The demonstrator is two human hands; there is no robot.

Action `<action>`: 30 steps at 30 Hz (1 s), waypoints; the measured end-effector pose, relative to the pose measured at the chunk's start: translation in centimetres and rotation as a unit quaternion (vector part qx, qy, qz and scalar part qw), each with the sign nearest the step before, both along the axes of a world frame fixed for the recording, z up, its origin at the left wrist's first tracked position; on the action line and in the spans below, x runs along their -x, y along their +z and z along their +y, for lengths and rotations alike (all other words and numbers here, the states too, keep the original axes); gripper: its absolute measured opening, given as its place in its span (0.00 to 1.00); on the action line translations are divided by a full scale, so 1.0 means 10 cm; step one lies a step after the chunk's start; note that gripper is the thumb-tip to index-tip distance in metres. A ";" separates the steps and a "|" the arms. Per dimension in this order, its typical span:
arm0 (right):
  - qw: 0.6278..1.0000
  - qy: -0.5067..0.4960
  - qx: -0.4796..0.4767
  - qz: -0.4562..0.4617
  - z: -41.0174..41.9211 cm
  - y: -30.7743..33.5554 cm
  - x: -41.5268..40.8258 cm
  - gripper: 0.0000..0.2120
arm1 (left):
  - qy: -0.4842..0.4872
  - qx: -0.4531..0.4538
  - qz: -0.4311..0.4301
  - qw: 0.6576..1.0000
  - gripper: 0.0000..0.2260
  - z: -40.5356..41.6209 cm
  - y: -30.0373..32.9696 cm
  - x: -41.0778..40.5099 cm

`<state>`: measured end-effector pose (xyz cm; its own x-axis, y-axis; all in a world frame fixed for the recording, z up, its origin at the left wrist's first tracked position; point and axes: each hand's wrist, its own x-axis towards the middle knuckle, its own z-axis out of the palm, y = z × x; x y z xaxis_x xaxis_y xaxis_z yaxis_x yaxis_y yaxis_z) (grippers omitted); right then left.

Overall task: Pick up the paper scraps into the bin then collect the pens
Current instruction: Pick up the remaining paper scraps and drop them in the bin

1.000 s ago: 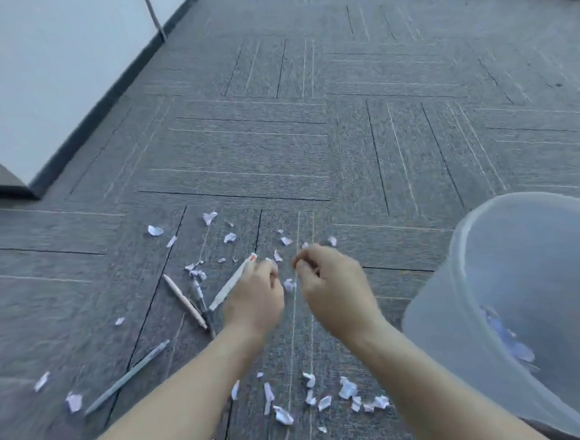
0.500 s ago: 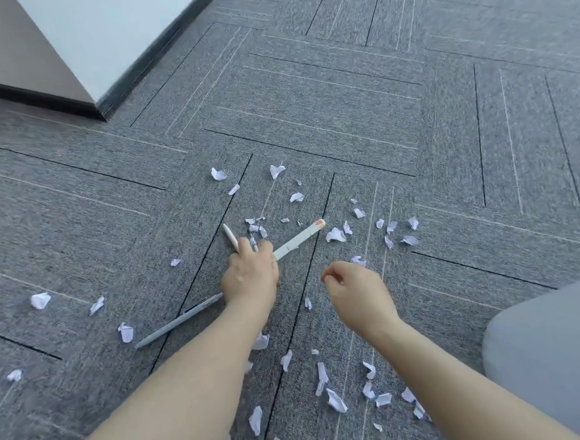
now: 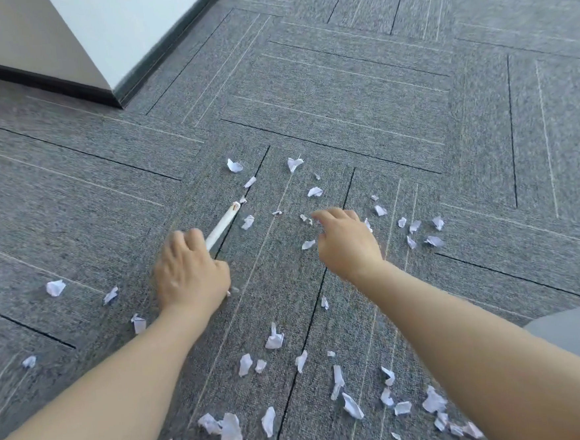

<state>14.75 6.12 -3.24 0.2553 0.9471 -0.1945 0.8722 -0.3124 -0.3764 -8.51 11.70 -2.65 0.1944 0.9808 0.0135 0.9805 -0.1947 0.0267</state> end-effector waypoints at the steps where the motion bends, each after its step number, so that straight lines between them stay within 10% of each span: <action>1: 0.999 0.042 0.025 -0.011 0.09 -0.01 0.03 0.26 | -0.028 -0.004 -0.020 0.999 0.14 -0.01 0.00 -0.11; 9: 0.984 0.148 0.076 -0.061 0.50 -0.18 0.03 0.28 | -0.087 0.126 -0.089 0.984 0.26 0.24 -0.30 -0.79; 14: 0.981 0.135 -0.130 -0.043 0.15 -0.21 -0.04 0.15 | -0.097 0.087 -0.156 0.979 0.23 0.46 -0.33 -0.75; 19: 0.996 0.075 0.014 -0.043 0.77 -0.23 -0.22 0.28 | -0.084 0.143 -0.245 0.955 0.25 0.58 -0.44 -0.77; 26: 0.980 0.149 -0.118 -0.052 0.91 -0.11 -0.21 0.14 | -0.094 0.038 -0.376 0.921 0.19 0.50 -0.57 -0.68; 30: 0.987 0.152 -0.041 -0.037 1.39 -0.13 -0.06 0.24 | -0.100 0.019 -0.335 0.937 0.20 0.47 -0.61 -0.73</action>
